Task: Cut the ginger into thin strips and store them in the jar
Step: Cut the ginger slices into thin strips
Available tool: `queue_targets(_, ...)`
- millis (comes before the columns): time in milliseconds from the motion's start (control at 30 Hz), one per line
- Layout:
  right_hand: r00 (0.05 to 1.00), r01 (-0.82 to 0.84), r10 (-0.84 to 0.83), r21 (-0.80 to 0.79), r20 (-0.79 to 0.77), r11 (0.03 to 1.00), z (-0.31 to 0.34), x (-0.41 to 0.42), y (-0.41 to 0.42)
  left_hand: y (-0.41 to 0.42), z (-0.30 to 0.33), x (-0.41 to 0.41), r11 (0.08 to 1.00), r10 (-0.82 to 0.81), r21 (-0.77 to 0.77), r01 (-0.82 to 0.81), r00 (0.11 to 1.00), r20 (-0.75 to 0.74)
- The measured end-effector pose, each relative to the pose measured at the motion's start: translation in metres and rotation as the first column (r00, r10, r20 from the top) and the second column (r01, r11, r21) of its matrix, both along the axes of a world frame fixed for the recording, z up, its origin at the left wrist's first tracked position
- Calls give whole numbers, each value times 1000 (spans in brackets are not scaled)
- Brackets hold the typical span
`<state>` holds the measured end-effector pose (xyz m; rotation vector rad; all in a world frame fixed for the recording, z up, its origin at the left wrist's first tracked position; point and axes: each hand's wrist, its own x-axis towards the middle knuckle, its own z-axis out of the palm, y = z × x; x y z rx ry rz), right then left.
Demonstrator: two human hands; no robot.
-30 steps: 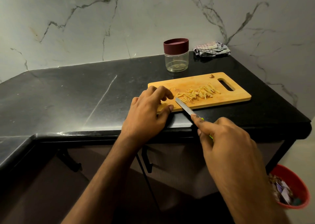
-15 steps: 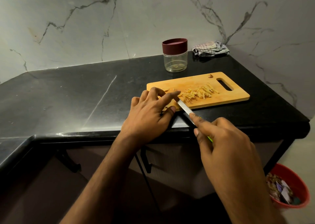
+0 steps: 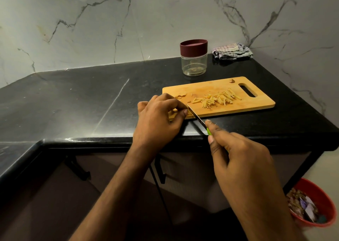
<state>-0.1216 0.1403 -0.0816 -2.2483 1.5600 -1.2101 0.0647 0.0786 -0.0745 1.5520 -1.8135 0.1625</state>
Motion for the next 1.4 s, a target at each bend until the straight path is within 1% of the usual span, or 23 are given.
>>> queue_targets(167, 1000, -26, 26, 10, -8, 1000, 2, -2, 3, 0, 3, -1, 1000, 8, 23, -8, 1000, 6)
queue_targets(333, 999, 5, -4, 14, -53, 1000, 1, 4, -4, 0, 5, -1, 998, -18, 64, 19, 1000, -16)
queue_targets(433, 995, -10, 17, 64, -103, 998, 3, 13, -12, 0, 5, -1, 998, -16, 58, 16, 1000, -9)
queue_targets(500, 994, -16, 25, 84, -107, 996, 4, 11, -11, 1, 4, -2, 999, -10, 52, 10, 1000, -2)
queue_targets(600, 995, 36, -31, 53, -91, 998, 6, 5, -1, 2, 4, -2, 999, -13, 46, 14, 1000, -3)
queue_targets(700, 977, 99, -88, 49, -196, 994, 4, 0, 0, 2, 3, -4, 999, -11, 34, 11, 1000, -6)
queue_targets(767, 976, 107, -88, 86, -201, 991, 3, -2, -3, 2, 3, -4, 1000, -6, 22, 6, 1000, -4)
queue_targets(867, 978, 119, -101, 88, -182, 989, 4, -3, -6, 2, 3, -4, 999, -20, 38, 18, 997, 71)
queue_targets(1000, 979, 110, -92, 94, -180, 989, 6, -2, -5, 1, 7, -5, 989, -38, 148, 6, 976, 216)
queue_targets(1067, 981, 101, -82, 99, -174, 990, 6, -3, -5, 0, 8, -5, 979, -41, 204, -11, 967, 252)
queue_targets(1167, 985, 88, -72, 99, -154, 991, 5, -4, -3, -3, 7, -5, 972, -53, 234, -16, 956, 287)
queue_targets(1267, 991, 82, -74, 66, -108, 994, 5, -6, 0, -2, 5, -4, 984, -35, 179, -9, 970, 241)
queue_targets(1333, 996, 63, -60, 45, -67, 997, 5, -7, 1, 0, 3, -3, 995, -5, 98, -12, 986, 168)
queue_targets(1400, 999, 25, -24, 22, -21, 999, 5, -6, 0, 0, 1, -2, 997, 10, 73, -16, 996, 83)
